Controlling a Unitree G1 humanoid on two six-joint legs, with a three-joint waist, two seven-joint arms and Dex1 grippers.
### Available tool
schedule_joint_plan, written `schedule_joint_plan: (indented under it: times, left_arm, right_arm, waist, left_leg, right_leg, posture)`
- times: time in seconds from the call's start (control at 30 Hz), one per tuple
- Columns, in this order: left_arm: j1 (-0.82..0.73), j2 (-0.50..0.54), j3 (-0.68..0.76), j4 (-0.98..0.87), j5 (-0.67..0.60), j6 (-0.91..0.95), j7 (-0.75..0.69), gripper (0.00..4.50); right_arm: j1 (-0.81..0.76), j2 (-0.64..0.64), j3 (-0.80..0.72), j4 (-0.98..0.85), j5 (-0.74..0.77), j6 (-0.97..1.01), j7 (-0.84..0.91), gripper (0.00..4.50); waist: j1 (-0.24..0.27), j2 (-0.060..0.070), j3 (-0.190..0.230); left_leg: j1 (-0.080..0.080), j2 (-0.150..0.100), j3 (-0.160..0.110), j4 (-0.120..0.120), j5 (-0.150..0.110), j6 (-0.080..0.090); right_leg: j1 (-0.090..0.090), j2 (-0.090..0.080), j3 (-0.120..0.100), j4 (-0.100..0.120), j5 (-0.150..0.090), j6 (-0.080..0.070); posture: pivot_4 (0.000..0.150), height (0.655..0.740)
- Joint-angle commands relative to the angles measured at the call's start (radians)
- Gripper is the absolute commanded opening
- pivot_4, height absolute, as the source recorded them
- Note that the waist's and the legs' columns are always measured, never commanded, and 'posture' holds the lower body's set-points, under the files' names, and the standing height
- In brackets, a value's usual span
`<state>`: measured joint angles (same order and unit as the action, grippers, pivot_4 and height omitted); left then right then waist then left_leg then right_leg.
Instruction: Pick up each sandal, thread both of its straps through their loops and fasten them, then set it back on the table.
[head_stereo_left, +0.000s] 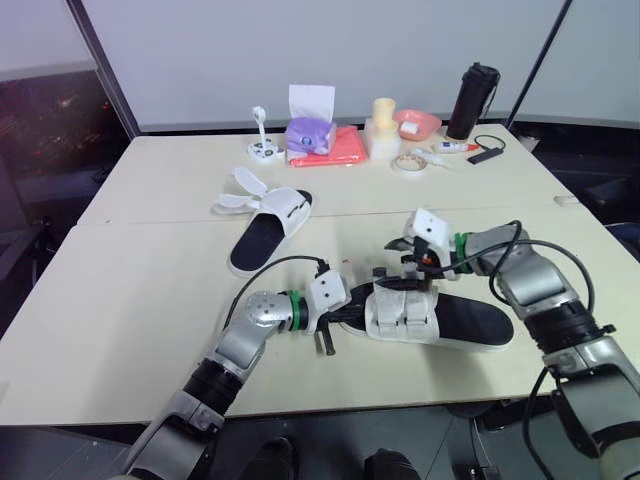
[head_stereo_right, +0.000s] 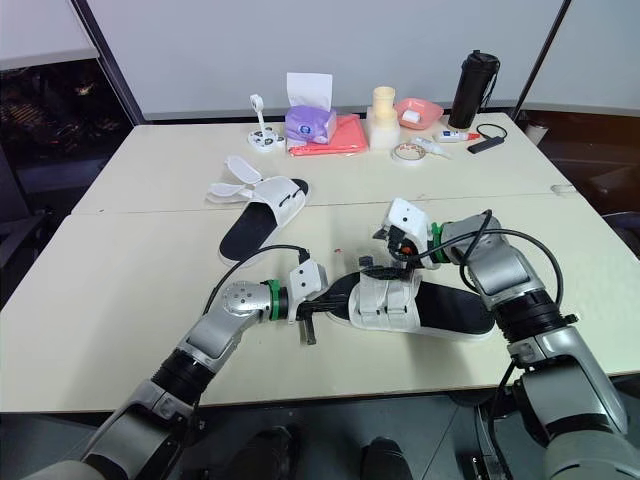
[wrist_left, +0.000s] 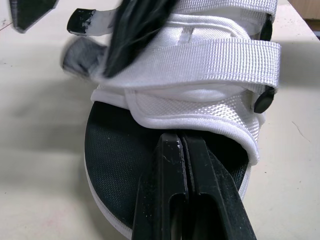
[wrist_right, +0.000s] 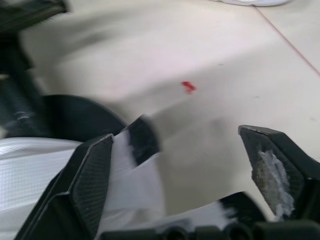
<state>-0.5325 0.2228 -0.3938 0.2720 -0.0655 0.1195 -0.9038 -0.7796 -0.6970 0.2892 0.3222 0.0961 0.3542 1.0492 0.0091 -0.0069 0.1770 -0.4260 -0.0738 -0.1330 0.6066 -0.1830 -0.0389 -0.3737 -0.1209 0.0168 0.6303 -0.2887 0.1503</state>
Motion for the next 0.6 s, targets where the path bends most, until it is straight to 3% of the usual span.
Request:
schedule_joint_plan:
  times: [0.03, 0.3, 0.4, 0.6]
  left_arm:
    - [0.030, 0.017, -0.029, 0.061, 0.044, 0.042, -0.004, 0.00]
    - [0.031, 0.015, -0.027, 0.061, 0.043, 0.042, -0.002, 0.00]
    - [0.035, 0.014, -0.026, 0.055, 0.042, 0.041, -0.001, 0.00]
    - [0.032, 0.016, -0.009, 0.052, 0.029, 0.033, -0.011, 0.00]
  right_arm:
    - [-0.039, 0.031, -0.006, 0.079, -0.084, -0.072, -0.087, 4.47]
    - [-0.118, 0.038, -0.039, 0.217, -0.190, -0.222, -0.190, 4.47]
    - [-0.093, -0.015, -0.081, 0.138, -0.183, -0.243, -0.180, 4.47]
    - [0.142, -0.170, -0.205, -0.163, -0.181, -0.294, -0.194, 4.47]
  waist:
    - [-0.001, 0.000, 0.000]
    - [-0.003, 0.000, 0.000]
    - [-0.001, 0.001, 0.000]
    - [0.001, 0.001, 0.000]
  left_leg:
    - [0.000, 0.000, 0.000, 0.000, 0.000, 0.000]
    - [0.000, -0.001, 0.001, 0.000, 0.001, -0.001]
    - [0.000, -0.001, 0.000, 0.000, 0.001, -0.001]
    - [0.000, -0.001, 0.001, -0.001, 0.001, -0.001]
  right_leg:
    - [0.000, 0.000, 0.000, 0.000, 0.000, 0.000]
    - [0.000, 0.000, 0.000, 0.001, 0.000, 0.000]
    - [0.000, 0.000, 0.000, 0.001, 0.000, 0.000]
    - [0.000, 0.000, 0.000, 0.000, 0.000, 0.000]
  posture:
    - [0.150, 0.7400]
    - [0.150, 0.7400]
    - [0.150, 0.7400]
    - [0.150, 0.7400]
